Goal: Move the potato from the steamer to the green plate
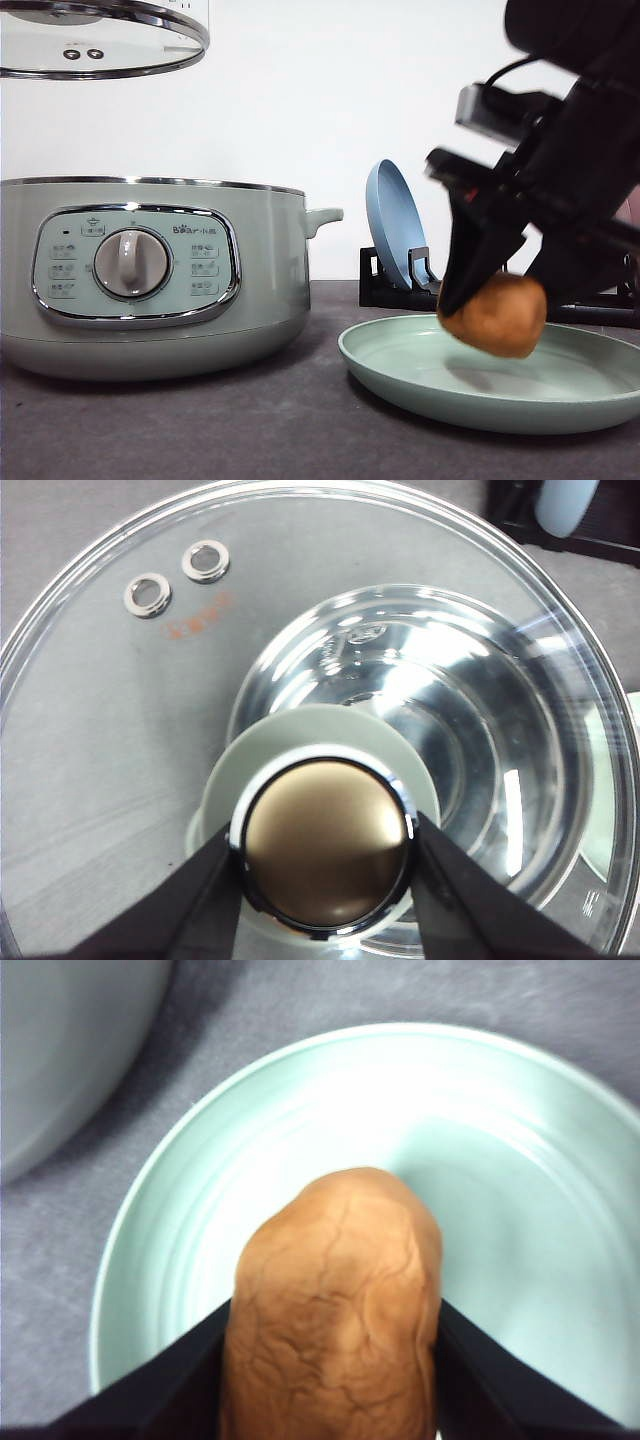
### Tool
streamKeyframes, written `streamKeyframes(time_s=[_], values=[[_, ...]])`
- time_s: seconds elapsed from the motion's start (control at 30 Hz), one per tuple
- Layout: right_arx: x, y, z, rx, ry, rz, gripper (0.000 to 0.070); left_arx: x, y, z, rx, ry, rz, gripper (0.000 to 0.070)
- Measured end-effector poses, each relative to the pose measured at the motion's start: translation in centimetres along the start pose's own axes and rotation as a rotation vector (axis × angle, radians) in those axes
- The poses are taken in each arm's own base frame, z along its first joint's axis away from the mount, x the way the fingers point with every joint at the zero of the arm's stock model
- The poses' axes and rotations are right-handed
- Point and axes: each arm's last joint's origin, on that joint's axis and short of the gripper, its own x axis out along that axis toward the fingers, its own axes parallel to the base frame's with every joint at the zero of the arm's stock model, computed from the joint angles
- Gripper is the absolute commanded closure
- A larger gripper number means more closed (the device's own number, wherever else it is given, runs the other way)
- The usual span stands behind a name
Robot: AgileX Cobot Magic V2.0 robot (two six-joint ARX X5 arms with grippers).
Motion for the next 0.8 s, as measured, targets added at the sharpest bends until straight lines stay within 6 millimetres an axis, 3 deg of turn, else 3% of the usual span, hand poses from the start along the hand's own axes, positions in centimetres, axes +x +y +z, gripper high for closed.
streamKeyframes(time_s=[0.2, 0.47, 0.6, 0.8], values=[[0.9, -0.3, -0.2, 0.006, 0.029, -0.033, 0.0379, 0.1, -1.3, 0.0, 0.038, 0.005, -0.074, 0.07], [0.9, -0.3, -0.3, 0.006, 0.029, -0.034, 0.0191, 0.1, -3.1, -0.2, 0.093, 0.011, -0.124, 0.07], [0.9, -0.3, -0.2, 0.006, 0.028, -0.037, 0.015, 0.1, -3.5, -0.2, 0.106, 0.012, -0.134, 0.07], [0.0, -0.5, 0.2, 0.012, -0.029, -0.072, 0.0149, 0.1, -3.9, -0.2, 0.12, 0.014, -0.145, 0.07]])
